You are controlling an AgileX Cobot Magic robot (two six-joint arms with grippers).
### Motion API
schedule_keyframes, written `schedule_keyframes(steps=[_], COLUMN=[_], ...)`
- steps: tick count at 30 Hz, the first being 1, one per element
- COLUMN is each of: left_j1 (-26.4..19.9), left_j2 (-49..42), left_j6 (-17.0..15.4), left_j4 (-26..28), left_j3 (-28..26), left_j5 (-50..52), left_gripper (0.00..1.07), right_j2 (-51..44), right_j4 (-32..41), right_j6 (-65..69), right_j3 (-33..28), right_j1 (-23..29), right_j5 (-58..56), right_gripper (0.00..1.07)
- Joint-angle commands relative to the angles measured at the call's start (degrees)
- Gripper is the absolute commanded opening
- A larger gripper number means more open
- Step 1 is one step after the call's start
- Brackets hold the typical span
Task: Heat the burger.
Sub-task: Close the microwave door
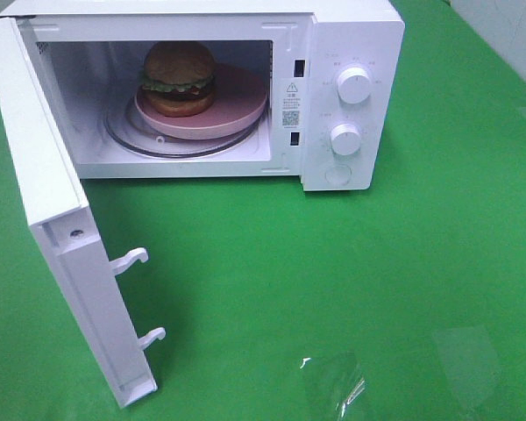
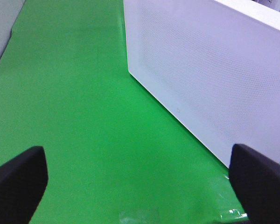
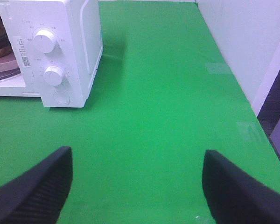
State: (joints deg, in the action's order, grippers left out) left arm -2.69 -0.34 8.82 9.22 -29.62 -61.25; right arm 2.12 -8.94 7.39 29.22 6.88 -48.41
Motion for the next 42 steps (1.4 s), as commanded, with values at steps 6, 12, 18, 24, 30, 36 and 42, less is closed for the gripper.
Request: schedule_keyframes(steps=[6, 12, 18, 24, 30, 36, 42], left_j1=[-0.29, -0.29, -0.29, -0.29, -0.29, -0.29, -0.29], left_j2=[-0.29, -0.29, -0.29, -0.29, -0.29, -0.29, -0.29], left_j6=[-0.06, -0.06, -0.06, -0.06, -0.06, -0.06, -0.06], left_j4=[0.17, 0.17, 0.17, 0.17, 0.17, 0.17, 0.17], left_j3=[0.06, 0.06, 0.06, 0.06, 0.06, 0.06, 0.06], left_j5=[-0.11, -0.11, -0.11, -0.11, -0.11, -0.11, -0.11], left_gripper=[0.98, 0.98, 0.98, 0.98, 0.98, 0.98, 0.98], right_j2=[7.22, 8.08, 8.08, 7.28, 7.28, 7.28, 7.28], right_j4=[0.00, 0.23, 0.23, 0.17, 0.23, 0.23, 0.46], right_j6=[-0.63, -0.63, 0.34, 0.46, 0.52, 0.46, 1.38], right_j3=[0.40, 0.40, 0.52, 0.46, 0.46, 0.46, -0.52], right_j1=[-0.06, -0.06, -0.06, -0.06, -0.06, -0.06, -0.06], right_j5=[6.99, 6.76, -2.52, -3.78, -3.78, -3.84, -6.36], right_gripper=[0.74, 0.74, 0.74, 0.74, 0.73, 0.73, 0.73])
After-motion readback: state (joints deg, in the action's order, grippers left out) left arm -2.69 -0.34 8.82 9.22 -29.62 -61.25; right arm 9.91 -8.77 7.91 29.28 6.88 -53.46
